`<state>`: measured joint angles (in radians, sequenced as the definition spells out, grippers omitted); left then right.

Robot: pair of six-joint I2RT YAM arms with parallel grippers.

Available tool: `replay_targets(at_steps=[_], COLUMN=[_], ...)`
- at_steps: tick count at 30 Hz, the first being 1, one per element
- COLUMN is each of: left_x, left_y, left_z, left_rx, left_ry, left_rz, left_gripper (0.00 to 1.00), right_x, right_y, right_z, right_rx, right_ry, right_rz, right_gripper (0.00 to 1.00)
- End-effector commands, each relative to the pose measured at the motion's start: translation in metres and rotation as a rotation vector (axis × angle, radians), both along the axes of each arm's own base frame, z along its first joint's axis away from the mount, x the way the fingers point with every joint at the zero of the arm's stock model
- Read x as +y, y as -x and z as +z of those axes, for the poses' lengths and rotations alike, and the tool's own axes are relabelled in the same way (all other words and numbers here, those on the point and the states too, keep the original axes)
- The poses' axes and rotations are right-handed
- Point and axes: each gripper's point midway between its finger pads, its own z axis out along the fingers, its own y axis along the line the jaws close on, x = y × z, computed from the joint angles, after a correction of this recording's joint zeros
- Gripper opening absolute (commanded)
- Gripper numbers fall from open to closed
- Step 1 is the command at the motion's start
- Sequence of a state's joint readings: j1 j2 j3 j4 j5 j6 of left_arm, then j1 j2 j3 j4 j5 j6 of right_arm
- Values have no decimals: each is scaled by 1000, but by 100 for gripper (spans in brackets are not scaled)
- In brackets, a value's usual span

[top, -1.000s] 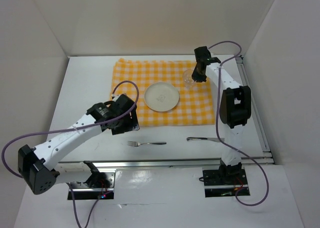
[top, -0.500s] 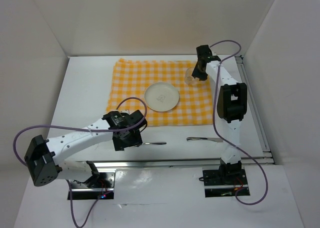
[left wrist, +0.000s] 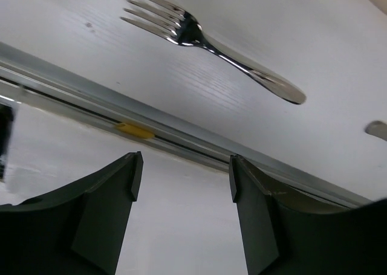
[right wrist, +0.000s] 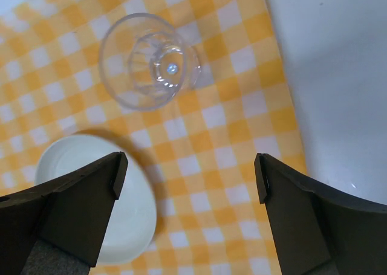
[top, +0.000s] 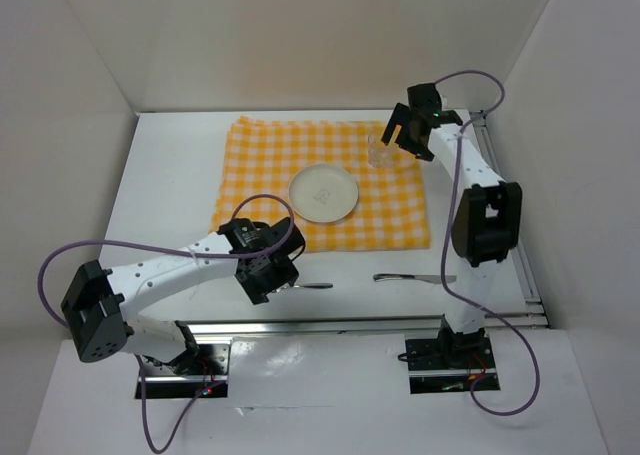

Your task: Set the dinner table for one person

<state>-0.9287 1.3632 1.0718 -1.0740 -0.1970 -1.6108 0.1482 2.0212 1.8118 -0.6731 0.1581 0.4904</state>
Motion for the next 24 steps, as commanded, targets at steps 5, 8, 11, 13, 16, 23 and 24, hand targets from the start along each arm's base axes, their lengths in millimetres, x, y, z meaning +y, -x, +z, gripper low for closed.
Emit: replay_targets(at_steps=[5, 8, 11, 13, 16, 23, 24], left_x=[-30, -35, -34, -38, -40, -45, -45], left_y=[-22, -31, -34, -41, -53, -53, -53], left_z=[-10, -30, -46, -51, -53, -75, -75], left_rx=[10, 38, 41, 36, 12, 62, 62], left_ry=[87, 83, 60, 73, 69, 21, 21], left_rz=[276, 326, 382, 408, 444, 481, 481], left_gripper=[77, 77, 77, 77, 74, 66, 66], right_x=[16, 18, 21, 21, 20, 21, 21], right_y=[66, 88, 107, 119, 132, 147, 148], right_z=[133, 132, 142, 154, 155, 144, 139], right_rx=[-313, -296, -308, -334, -332, -293, -279], right_ry=[-108, -128, -134, -135, -135, -133, -132], right_rz=[97, 123, 149, 167, 183, 211, 210], right_gripper=[100, 100, 100, 100, 100, 100, 100])
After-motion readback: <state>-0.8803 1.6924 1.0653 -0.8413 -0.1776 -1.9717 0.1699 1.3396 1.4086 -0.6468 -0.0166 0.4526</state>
